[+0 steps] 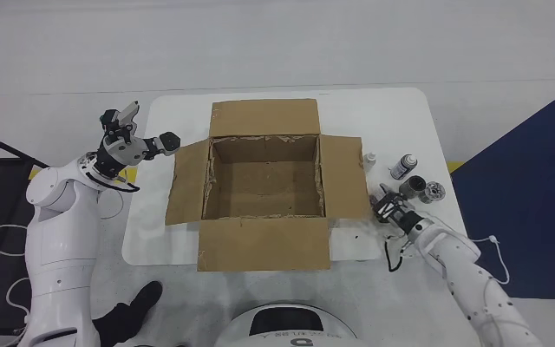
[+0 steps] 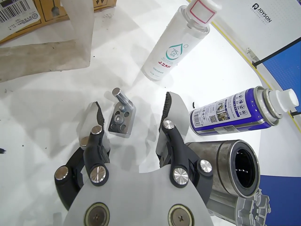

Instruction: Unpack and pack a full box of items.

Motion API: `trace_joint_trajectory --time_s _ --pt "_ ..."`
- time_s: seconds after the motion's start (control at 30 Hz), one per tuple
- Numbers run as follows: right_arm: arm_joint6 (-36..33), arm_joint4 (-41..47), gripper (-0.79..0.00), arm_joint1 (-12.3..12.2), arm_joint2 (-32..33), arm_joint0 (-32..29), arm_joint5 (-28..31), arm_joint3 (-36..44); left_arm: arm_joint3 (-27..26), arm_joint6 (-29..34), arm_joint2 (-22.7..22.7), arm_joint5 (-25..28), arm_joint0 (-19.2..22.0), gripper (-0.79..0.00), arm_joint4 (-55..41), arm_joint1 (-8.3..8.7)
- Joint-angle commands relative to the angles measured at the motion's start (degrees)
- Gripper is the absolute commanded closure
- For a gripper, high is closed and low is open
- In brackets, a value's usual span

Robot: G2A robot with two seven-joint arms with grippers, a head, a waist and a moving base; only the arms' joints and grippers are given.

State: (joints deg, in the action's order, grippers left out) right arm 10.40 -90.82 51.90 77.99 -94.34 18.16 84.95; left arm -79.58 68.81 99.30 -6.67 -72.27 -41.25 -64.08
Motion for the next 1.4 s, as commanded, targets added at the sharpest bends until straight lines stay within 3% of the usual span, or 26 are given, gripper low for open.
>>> trace_joint_trajectory --time_s 0.0,0.07,0.1,0.13,0.33,0.8,0.97,1.1,1.3,1.37 --pt "-1.14 -0.15 -0.299 0.07 -0.03 0.37 0.25 -0.12 0.0 0.0 0.0 0.0 0.0 -0.785 0.0 0.0" --pt "-1.96 -1.15 -0.228 0.01 -0.28 0.69 2.32 0.04 0.0 0.0 0.0 0.0 0.0 -0.785 0.0 0.0" --pt "-1.96 -1.34 -0.154 -0.03 -0.08 0.79 2.77 -0.05 0.0 0.0 0.0 0.0 0.0 -0.785 0.0 0.0" --pt "-2.08 -1.99 0.0 -0.08 0.01 0.74 3.1 -0.01 0.0 0.0 0.0 0.0 0.0 -0.785 0.0 0.0" --pt "2.61 -2.44 0.0 -0.51 2.33 -1.51 4.92 1.2 0.0 0.0 0.0 0.0 0.0 -0.785 0.0 0.0" --pt "28.99 3.52 0.0 -1.54 13.6 -12.8 5.52 3.19 0.0 0.0 0.0 0.0 0.0 -0.785 0.0 0.0" --pt "34.99 7.09 0.0 -1.53 16.3 -14.55 7.41 3.94 0.0 0.0 0.0 0.0 0.0 -0.785 0.0 0.0" --pt "33.94 7.9 0.0 -1.42 16.36 -14.32 9.01 7.36 0.0 0.0 0.0 0.0 0.0 -0.785 0.0 0.0" --pt "26.71 4.94 0.0 -1.02 13.76 -14.07 7.6 17.72 0.0 0.0 0.0 0.0 0.0 -0.785 0.0 0.0" --pt "24.48 4.38 0.0 -0.97 12.25 -13.04 9.85 19.89 0.0 0.0 0.0 0.0 0.0 -0.785 0.0 0.0"
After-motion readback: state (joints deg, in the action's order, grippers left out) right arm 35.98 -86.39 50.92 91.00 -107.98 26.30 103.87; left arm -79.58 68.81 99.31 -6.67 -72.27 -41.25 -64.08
